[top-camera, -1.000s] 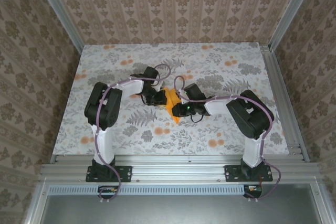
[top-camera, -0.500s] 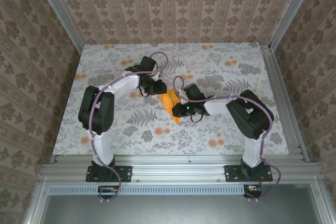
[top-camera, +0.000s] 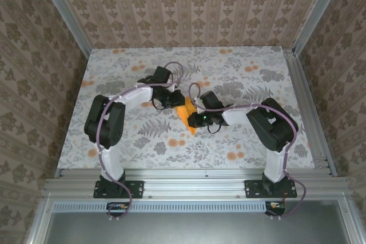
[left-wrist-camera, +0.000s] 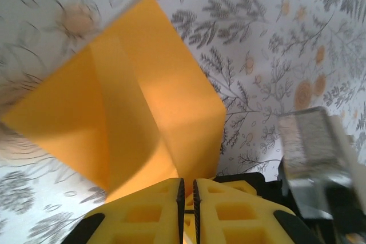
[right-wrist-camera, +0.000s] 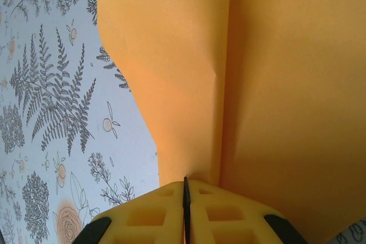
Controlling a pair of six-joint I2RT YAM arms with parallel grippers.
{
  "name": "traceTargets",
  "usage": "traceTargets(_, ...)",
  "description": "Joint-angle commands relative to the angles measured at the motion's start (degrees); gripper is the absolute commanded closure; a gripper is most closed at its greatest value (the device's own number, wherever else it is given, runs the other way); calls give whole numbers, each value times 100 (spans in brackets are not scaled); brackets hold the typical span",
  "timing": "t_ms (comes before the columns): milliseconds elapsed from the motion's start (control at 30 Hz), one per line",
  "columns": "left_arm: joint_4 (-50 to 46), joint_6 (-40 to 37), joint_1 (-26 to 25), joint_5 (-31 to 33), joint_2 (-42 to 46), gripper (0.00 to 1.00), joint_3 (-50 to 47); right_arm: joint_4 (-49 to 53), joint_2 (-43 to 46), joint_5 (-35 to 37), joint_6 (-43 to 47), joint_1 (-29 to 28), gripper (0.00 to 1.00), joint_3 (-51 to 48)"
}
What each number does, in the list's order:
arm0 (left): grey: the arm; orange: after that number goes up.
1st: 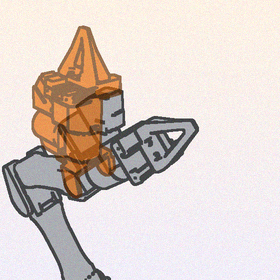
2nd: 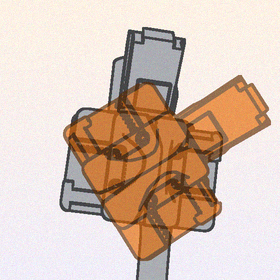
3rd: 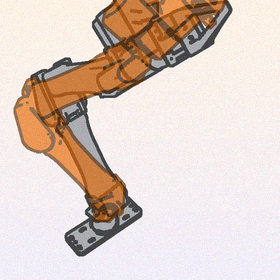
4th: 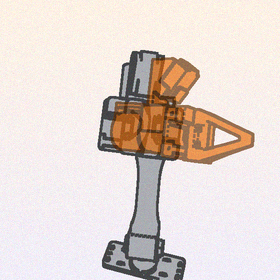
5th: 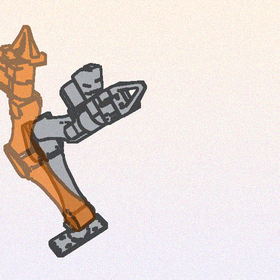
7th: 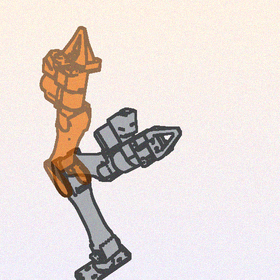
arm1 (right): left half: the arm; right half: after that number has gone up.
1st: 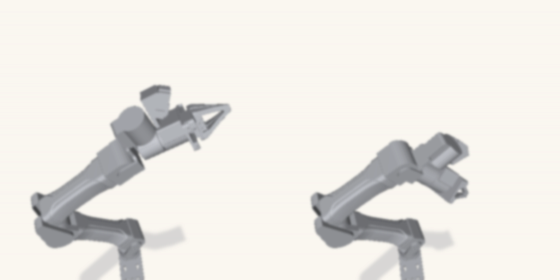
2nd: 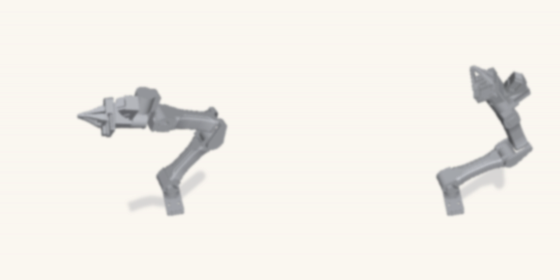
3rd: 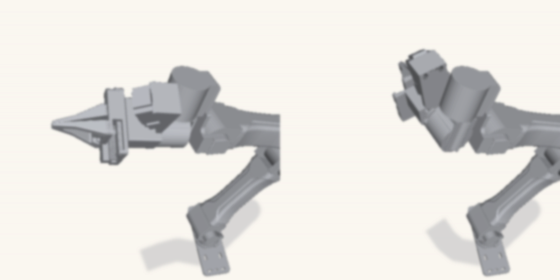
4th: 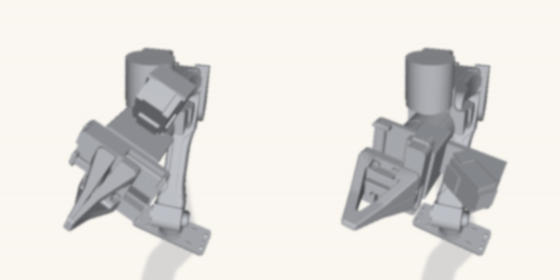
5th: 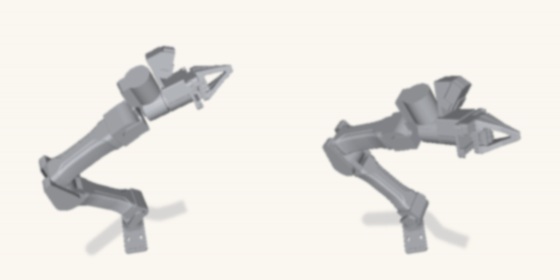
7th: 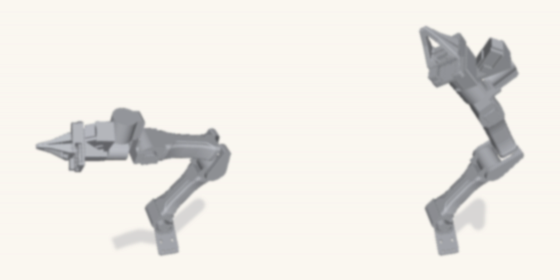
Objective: Fold a paper plane with a square sheet of paper (pick it up from the middle)
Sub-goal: Fourth fold the wing at the center of the table.
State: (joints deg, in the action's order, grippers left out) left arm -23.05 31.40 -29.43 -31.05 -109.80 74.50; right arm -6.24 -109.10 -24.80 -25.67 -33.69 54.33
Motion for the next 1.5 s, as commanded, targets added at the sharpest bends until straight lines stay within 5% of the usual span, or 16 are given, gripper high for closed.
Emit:
traceTargets(0, 351, 273, -87, -492, -245, 86, -76, 1116, -322, 396, -31, -41, 87, -312)
traceTargets(367, 387, 192, -186, -617, -973, 87, -71, 1055, -325, 403, -96, -46, 87, -282)
traceTargets(967, 38, -72, -137, 1449, -1323, 89, 530, 1347, -366, 718, -12, -129, 88, -250)
traceTargets(1467, 82, -285, 291, 1083, -1737, 87, 1149, 1447, -380, 757, 36, -124, 89, -271)
